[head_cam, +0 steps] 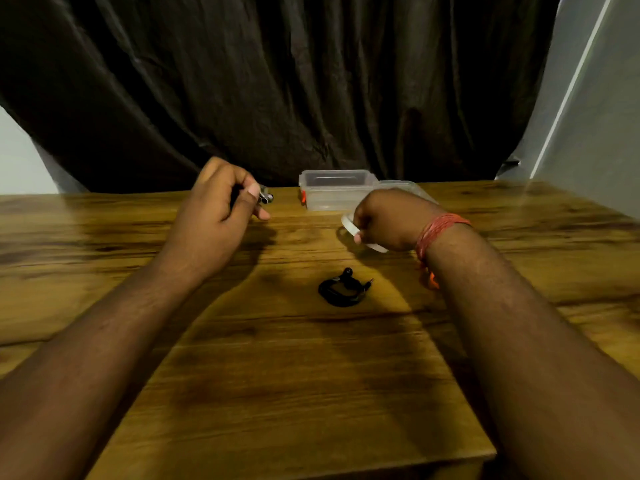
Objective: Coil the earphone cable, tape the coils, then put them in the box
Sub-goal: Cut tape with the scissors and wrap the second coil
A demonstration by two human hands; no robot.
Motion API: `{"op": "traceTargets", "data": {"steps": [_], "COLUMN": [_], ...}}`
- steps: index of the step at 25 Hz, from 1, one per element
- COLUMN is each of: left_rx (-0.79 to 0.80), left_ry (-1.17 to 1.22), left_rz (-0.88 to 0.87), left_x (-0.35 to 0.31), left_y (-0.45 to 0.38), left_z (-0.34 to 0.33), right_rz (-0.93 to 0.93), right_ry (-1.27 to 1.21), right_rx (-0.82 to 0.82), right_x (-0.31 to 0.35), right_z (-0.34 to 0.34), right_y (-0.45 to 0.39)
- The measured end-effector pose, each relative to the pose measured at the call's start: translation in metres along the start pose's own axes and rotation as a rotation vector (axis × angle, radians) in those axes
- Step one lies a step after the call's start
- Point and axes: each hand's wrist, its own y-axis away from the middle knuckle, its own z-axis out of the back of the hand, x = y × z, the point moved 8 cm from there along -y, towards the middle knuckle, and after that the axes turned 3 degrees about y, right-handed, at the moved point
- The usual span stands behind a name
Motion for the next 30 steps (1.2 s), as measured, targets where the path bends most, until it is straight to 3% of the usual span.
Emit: {"op": "traceTargets", "data": {"steps": [9, 11, 15, 16, 18, 21, 26, 30], "left_rx": [0.081, 0.121, 0.243, 0.256, 0.290, 0.306, 0.340, 0.390], "left_ry": [0.006, 0.104, 0.370, 0.381, 0.374, 0.363, 0.428, 0.527], "left_rz": [0.094, 0.151, 0.359, 0.372, 0.374, 0.395, 0.367, 0.386], "left_x": [0.004, 0.008, 0.019, 0.020, 0.021, 0.024, 0.018, 0.019], "left_y": [0.001, 0.002, 0.011, 0.012, 0.013, 0.014, 0.013, 0.015], "left_z": [-0.009, -0.015, -0.032, -0.034, -0.038, -0.039, -0.039, -0.042], "right_rz": [0.012, 0.019, 0.081, 0.120, 0.203, 0.255, 0.129, 0.143], "right_ry": [0.127, 0.072, -0.594, -0.753, -0.944, -0.992, -1.233, -1.461], "right_rx": [0.167, 0.110, -0.286, -0.320, -0.266, -0.169, 0.008, 0.223], "right_x": [-0.006, -0.005, 0.020, 0.031, 0.055, 0.073, 0.065, 0.070], "right_z": [-0.031, -0.024, 0.019, 0.022, 0.017, 0.004, -0.016, -0.024], "right_y": [-0.005, -0.005, 0.000, 0.002, 0.007, 0.008, 0.000, 0.004]}}
